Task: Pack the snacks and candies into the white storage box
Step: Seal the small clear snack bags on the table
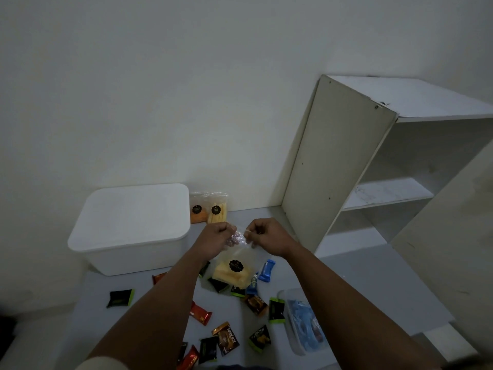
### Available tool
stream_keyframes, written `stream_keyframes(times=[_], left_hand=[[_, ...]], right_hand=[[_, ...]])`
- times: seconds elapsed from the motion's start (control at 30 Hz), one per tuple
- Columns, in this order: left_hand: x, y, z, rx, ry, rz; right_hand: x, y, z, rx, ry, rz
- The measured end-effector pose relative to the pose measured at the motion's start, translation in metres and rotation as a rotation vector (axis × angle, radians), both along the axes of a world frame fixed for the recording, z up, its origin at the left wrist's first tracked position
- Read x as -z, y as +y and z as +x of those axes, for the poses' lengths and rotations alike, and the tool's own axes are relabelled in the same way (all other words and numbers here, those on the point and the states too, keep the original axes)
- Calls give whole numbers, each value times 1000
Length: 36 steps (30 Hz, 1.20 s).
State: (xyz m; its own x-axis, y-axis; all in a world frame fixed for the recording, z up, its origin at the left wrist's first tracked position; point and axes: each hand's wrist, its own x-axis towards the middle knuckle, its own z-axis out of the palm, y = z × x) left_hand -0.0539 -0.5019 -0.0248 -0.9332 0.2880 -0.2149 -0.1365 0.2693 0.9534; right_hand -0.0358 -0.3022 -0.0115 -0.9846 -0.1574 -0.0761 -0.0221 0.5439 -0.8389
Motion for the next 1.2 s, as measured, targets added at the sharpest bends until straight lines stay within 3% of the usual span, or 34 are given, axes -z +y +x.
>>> stream_keyframes(times=[0.33,0.93,1.1,1.2], left_hand=[[-5,0,1,44,116,-93],[-5,1,-3,14,136,-105],[-21,14,5,-286,313,-245],[-25,26,3,-250,100,-88]], right_hand=[[-3,-4,-4,12,-6,28],[1,10,5,72,-4,-20],[1,4,5,170,10,-101],[-2,-4,6,204,56,-155]])
